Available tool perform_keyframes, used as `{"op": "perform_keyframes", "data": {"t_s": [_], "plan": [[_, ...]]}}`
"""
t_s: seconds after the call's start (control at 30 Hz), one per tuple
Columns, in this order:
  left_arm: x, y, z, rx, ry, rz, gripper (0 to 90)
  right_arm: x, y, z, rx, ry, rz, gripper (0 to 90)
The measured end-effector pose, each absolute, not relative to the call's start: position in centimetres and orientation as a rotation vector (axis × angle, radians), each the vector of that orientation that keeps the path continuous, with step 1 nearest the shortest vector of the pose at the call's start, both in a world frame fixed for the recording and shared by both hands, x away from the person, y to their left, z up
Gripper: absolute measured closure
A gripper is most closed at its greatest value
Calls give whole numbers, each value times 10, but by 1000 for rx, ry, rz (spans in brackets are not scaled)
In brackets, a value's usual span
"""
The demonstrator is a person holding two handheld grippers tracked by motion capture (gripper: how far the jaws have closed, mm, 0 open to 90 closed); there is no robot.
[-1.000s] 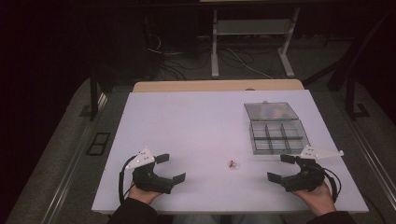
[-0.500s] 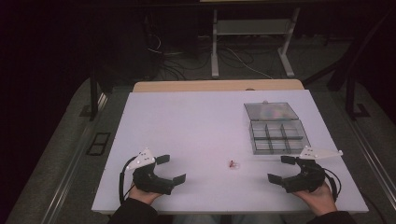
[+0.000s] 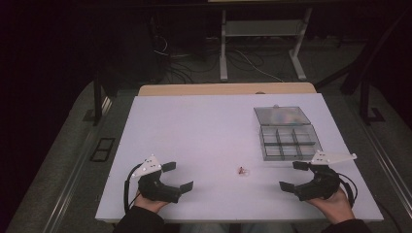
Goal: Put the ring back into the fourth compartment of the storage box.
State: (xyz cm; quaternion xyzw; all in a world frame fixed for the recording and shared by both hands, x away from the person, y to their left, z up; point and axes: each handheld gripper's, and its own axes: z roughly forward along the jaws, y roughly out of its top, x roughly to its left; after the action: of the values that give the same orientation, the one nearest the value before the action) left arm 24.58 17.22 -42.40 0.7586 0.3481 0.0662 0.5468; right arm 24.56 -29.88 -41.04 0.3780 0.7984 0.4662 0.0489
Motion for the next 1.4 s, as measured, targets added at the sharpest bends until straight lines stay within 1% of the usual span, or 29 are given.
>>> {"op": "perform_keyframes", "data": {"t_s": [0.67, 1.4], "plan": [[245, 172, -424, 1797, 827, 158, 0, 263, -280, -386, 1041, 2566, 1320, 0], [245, 172, -424, 1799, 829, 168, 0, 279, -252, -377, 953, 2651, 1257, 0]]}}
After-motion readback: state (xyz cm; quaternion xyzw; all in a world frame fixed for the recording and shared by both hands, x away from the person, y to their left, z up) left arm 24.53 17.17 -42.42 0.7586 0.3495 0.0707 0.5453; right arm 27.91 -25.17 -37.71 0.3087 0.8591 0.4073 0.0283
